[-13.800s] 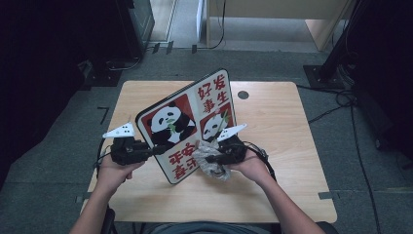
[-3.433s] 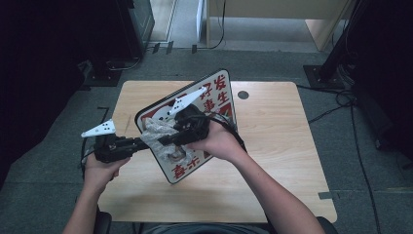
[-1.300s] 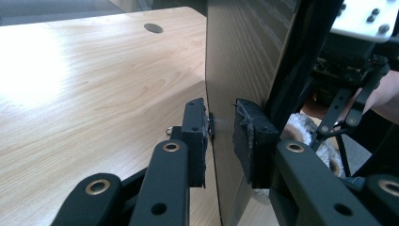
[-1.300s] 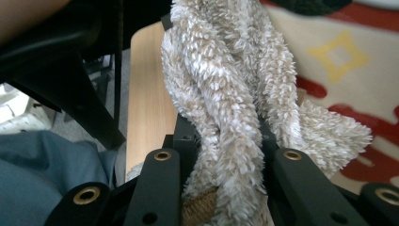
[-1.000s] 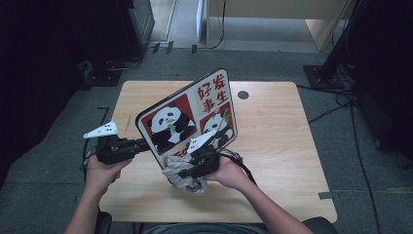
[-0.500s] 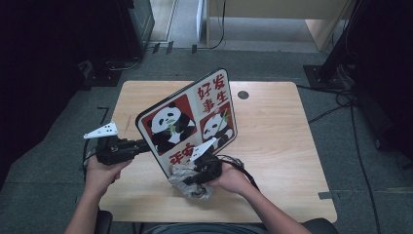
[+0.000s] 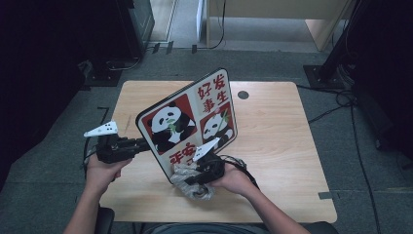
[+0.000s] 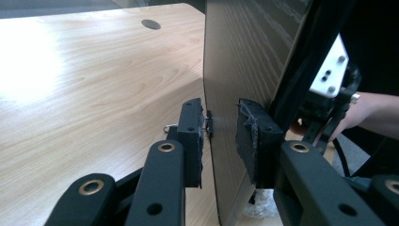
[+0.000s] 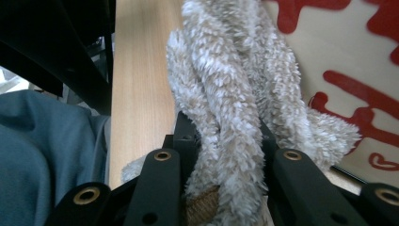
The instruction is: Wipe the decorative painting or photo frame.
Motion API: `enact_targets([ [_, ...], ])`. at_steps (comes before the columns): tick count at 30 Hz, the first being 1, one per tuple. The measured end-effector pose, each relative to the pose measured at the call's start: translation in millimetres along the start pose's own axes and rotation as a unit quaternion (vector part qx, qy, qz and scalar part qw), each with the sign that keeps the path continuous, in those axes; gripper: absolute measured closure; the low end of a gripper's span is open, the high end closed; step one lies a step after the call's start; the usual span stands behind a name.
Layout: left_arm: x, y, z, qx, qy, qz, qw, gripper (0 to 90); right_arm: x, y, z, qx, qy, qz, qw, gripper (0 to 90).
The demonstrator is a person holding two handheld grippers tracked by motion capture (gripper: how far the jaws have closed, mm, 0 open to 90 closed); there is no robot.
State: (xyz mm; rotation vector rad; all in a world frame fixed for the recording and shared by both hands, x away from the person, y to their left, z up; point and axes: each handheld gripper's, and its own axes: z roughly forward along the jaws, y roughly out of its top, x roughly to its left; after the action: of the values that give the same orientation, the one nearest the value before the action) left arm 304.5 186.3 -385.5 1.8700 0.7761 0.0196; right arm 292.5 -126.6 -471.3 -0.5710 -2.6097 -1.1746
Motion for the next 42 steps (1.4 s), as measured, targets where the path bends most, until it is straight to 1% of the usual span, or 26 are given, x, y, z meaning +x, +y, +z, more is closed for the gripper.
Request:
enact_targets([
  [4,0.8,0.2,-0.1,-0.001,-0.001,0.001,1.0000,71.6,4.5,4.4,-7.9,-0.007,-0.002,0.001,1.0000,72.4],
  [5,1.4,0.2,-0.3,-0.002,0.000,0.001,1.0000,71.4,5.0,5.6,-9.3,-0.010,-0.001,-0.003,0.9999,72.4],
  [9,2.2,-0.5,-0.8,0.002,-0.001,0.002,1.0000,70.9,11.9,15.6,-18.7,-0.025,0.002,-0.004,0.9997,72.5],
  [12,0.7,-0.4,-0.1,0.001,-0.001,0.003,1.0000,70.9,17.9,24.4,-24.9,-0.027,-0.002,0.005,0.9996,72.7],
  [15,0.5,-0.5,0.3,0.002,0.001,0.005,1.0000,70.5,22.8,30.0,-30.7,-0.034,-0.003,0.003,0.9994,72.7],
  [18,1.3,-1.1,0.2,0.002,0.004,0.007,1.0000,67.4,27.1,37.9,-36.8,-0.040,-0.003,0.000,0.9992,72.7],
  [20,1.2,-1.5,-0.4,0.001,0.013,0.014,0.9998,66.4,30.3,43.9,-40.7,-0.044,-0.004,-0.001,0.9990,72.6],
  [22,1.7,-2.1,-1.4,-0.002,0.020,0.018,0.9996,66.4,33.9,49.8,-44.3,-0.045,-0.009,-0.008,0.9989,72.6],
  [25,3.7,-4.0,-1.0,0.006,0.018,0.020,0.9996,63.4,37.4,58.2,-49.3,-0.053,-0.009,-0.011,0.9985,72.5],
  [26,3.8,-4.7,-0.9,0.012,0.013,0.023,0.9996,62.2,38.4,61.3,-51.0,-0.054,-0.008,-0.015,0.9984,72.4],
  [27,3.5,-5.2,-0.9,0.012,0.012,0.025,0.9995,61.5,39.7,65.3,-53.1,-0.056,-0.010,-0.018,0.9982,72.3],
  [29,3.5,-6.0,-1.2,0.009,0.013,0.028,0.9995,59.9,41.3,71.2,-56.8,-0.060,-0.012,-0.016,0.9980,72.4],
  [32,7.2,-7.5,-2.8,0.008,0.011,0.021,0.9997,57.3,43.8,82.4,-61.2,-0.069,-0.012,-0.015,0.9974,72.9],
  [35,12.1,-9.8,-5.9,0.008,0.017,0.010,0.9998,57.1,46.7,92.7,-62.9,-0.066,-0.013,-0.018,0.9976,73.0],
  [37,14.7,-11.3,-9.4,0.006,0.024,0.005,0.9997,57.1,49.2,99.2,-63.7,-0.068,-0.012,-0.019,0.9974,72.9],
  [40,17.3,-11.6,-12.8,0.000,0.029,0.002,0.9996,57.4,55.0,111.0,-65.4,-0.069,-0.007,-0.031,0.9971,72.9],
  [42,19.0,-10.6,-14.2,0.002,0.033,0.001,0.9995,58.2,59.4,117.8,-66.3,-0.068,-0.006,-0.041,0.9968,72.9],
])
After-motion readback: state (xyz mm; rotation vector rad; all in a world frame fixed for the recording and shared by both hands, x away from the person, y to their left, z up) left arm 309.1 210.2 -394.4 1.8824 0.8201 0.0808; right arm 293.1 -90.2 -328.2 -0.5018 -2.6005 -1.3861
